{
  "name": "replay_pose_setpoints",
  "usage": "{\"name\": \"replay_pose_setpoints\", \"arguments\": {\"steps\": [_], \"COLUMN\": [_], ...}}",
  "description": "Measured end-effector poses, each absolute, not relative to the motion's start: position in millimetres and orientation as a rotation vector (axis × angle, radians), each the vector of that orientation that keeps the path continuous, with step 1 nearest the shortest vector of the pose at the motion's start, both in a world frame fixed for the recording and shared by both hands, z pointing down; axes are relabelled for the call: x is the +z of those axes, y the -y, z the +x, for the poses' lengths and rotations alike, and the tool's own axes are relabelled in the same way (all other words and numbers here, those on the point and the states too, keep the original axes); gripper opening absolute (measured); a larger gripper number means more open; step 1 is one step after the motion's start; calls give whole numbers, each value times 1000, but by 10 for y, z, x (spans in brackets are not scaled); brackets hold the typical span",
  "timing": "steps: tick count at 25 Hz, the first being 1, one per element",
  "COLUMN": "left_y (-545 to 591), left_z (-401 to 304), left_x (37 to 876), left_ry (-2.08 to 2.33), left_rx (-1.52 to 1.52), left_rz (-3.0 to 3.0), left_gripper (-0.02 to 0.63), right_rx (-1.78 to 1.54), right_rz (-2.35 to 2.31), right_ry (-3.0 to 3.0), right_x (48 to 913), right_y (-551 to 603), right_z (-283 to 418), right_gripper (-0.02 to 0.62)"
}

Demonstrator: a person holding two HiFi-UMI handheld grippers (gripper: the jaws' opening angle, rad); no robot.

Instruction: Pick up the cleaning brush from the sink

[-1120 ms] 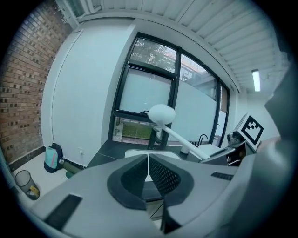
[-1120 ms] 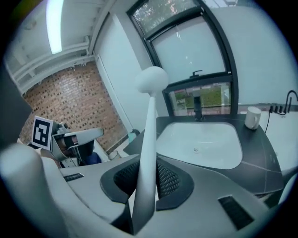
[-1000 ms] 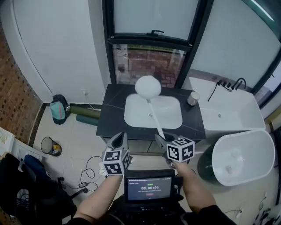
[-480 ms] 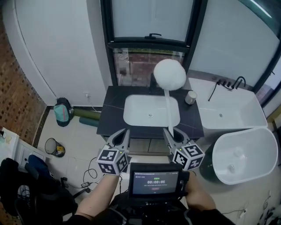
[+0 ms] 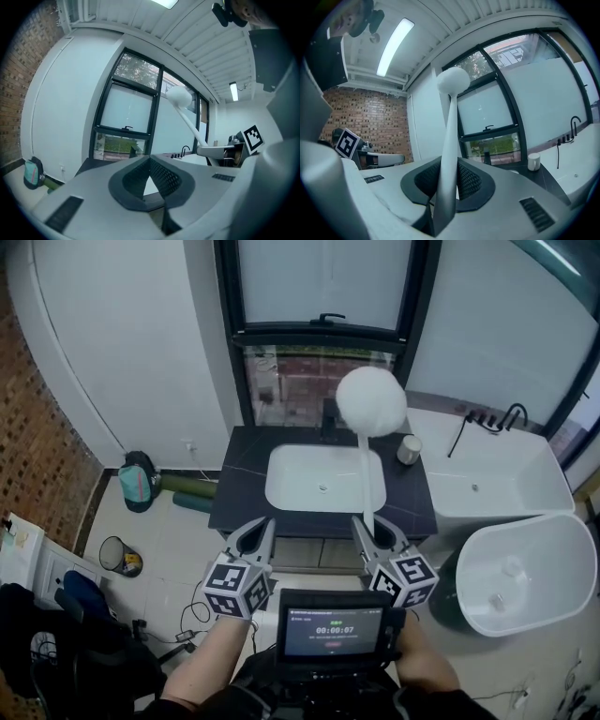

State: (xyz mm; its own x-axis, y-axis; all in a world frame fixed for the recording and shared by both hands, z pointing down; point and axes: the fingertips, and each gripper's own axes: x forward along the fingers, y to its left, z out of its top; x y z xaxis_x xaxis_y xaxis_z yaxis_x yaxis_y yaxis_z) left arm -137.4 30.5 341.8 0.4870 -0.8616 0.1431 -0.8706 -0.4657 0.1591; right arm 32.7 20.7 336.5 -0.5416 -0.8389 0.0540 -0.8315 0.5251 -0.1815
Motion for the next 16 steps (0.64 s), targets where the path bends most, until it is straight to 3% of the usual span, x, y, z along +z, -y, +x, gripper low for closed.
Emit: {"name": "replay_pose_setpoints", "arguments": {"steps": [16], "left_y": [-406], "left_z": [-1334], "left_x": [3418], "left_ry": [1478], "left_rx": [12], "left_rz": [2506], "left_gripper": [0], "right_rx": [-234], "right_rz": [-1497], "right_ry": [-2723], "right_x": [3283], "right_y": [-296], "right_z": [381], "right_gripper": [48]}}
